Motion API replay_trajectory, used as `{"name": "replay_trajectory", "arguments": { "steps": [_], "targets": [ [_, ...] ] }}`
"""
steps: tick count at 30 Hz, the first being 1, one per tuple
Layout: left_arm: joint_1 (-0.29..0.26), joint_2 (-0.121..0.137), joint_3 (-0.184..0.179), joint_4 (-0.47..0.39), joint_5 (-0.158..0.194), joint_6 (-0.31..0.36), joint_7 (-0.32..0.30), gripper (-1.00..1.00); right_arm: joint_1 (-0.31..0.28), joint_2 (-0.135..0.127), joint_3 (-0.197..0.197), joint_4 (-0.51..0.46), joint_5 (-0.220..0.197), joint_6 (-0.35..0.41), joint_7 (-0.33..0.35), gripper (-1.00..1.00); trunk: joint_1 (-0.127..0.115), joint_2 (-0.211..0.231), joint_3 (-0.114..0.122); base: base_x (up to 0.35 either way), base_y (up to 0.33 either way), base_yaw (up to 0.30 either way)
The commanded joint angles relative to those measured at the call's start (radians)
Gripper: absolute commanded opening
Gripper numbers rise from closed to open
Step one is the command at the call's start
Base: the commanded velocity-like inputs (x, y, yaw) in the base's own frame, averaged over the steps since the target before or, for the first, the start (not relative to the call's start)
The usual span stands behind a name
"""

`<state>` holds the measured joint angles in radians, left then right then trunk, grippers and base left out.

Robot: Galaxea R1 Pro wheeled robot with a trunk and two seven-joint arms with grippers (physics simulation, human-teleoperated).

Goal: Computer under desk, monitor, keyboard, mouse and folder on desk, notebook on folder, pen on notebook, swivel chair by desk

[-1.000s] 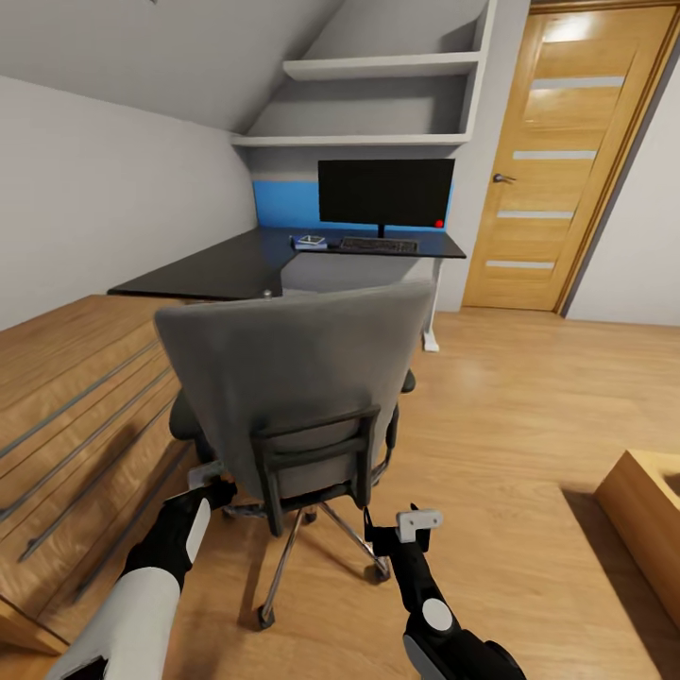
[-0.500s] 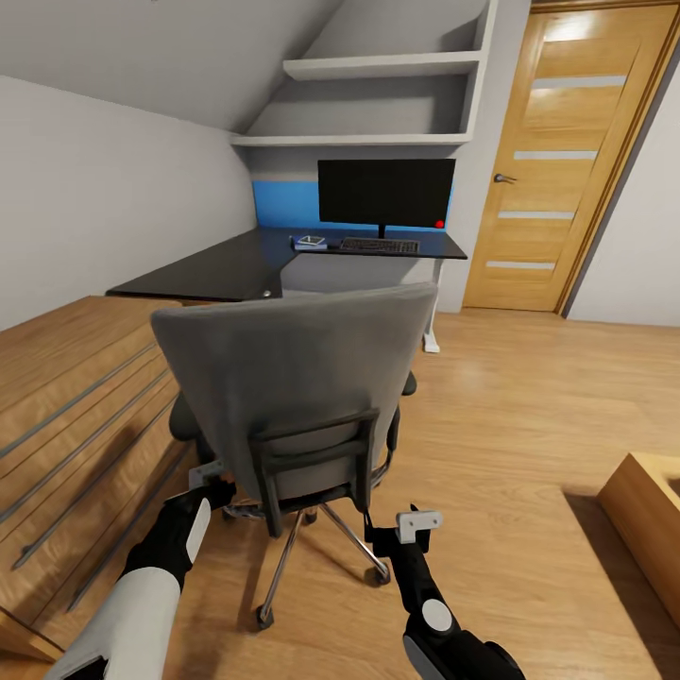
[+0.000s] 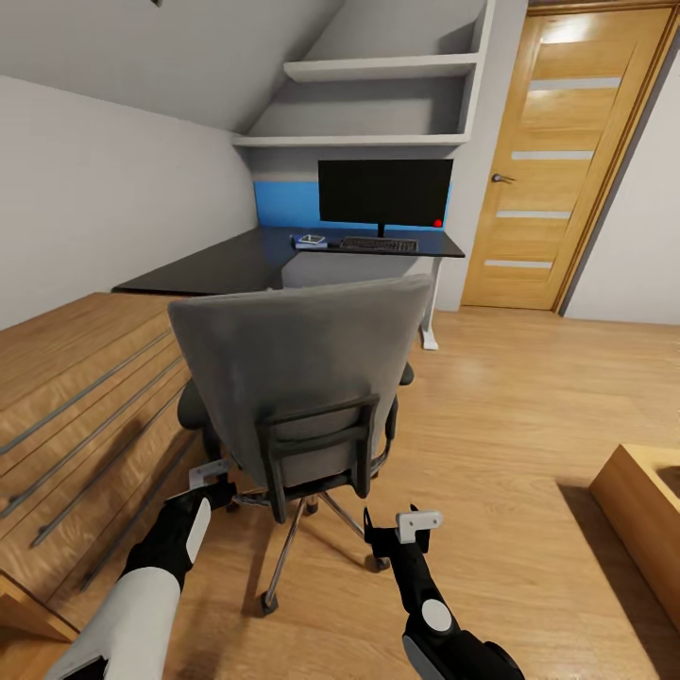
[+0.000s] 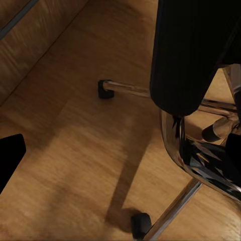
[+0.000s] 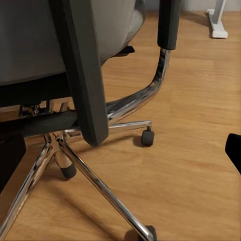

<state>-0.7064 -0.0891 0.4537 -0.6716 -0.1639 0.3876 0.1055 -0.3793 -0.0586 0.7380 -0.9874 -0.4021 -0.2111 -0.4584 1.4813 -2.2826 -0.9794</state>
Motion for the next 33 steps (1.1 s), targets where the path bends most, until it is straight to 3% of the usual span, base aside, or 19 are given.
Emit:
{"name": "replay_trajectory", "arguments": {
  "steps": [1,11,16,18,33],
  "targets": [
    [-0.001,-0.001,0.005,-0.002,-0.010,0.005,-0.003,1.00,-0.001,-0.001,0.005,-0.001,-0.011,-0.007,-0.006,1.00,0.000,0.000,-0.001,-0.005,0.000,0.000],
    [0.000,0.001,0.006,-0.012,-0.008,0.003,-0.027,1.00,-0.001,-0.001,0.005,-0.001,-0.011,-0.007,-0.006,1.00,0.000,0.000,-0.001,-0.001,0.000,0.000],
    [-0.001,0.004,0.006,-0.046,-0.011,0.003,-0.155,1.00,-0.001,-0.001,0.004,-0.001,-0.011,-0.007,-0.006,1.00,0.000,0.000,-0.001,0.000,0.000,0.000],
    [-0.001,0.005,0.007,-0.056,-0.011,0.005,-0.173,1.00,-0.001,-0.001,0.004,-0.001,-0.011,-0.007,-0.006,1.00,0.000,0.000,-0.001,-0.046,0.000,0.000],
    [-0.001,0.006,0.007,-0.078,-0.014,0.013,-0.187,1.00,-0.001,-0.001,0.004,-0.001,-0.011,-0.007,-0.006,1.00,0.000,0.000,-0.001,-0.155,0.000,0.000]
  ]
}}
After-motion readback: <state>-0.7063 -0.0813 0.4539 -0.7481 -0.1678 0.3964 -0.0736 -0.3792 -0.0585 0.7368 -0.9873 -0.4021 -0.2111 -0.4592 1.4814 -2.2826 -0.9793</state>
